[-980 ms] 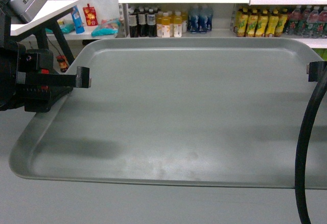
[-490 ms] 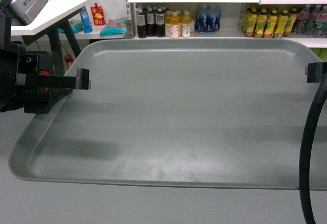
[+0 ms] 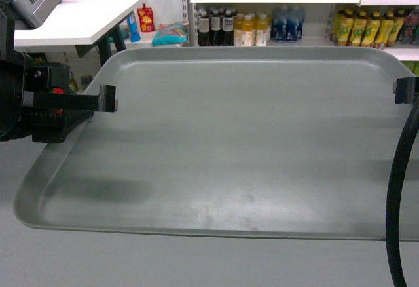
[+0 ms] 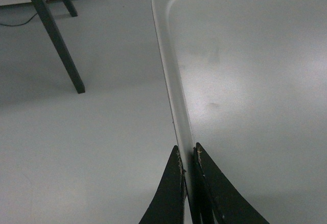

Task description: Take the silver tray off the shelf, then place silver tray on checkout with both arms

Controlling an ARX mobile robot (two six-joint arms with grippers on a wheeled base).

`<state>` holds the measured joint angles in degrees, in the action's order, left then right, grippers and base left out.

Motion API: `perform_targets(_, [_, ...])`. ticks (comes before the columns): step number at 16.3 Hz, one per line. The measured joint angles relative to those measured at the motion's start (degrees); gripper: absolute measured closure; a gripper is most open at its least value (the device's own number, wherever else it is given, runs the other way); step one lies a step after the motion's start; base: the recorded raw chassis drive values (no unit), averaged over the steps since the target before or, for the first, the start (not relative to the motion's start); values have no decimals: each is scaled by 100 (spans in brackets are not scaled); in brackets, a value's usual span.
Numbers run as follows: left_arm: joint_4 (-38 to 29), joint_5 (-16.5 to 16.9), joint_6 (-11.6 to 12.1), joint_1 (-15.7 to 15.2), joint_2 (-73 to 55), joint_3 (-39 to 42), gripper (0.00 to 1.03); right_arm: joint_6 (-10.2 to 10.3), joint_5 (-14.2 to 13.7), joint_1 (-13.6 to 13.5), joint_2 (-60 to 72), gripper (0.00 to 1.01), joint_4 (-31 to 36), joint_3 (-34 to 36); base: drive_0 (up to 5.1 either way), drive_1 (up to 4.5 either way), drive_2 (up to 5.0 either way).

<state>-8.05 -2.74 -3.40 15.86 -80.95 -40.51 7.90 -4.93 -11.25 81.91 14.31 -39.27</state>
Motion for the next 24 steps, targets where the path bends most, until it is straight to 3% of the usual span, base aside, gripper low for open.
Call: perform_targets(24, [7, 9, 2, -9, -2, 0, 100, 0, 13, 2, 11, 98, -17, 2, -497, 246, 246])
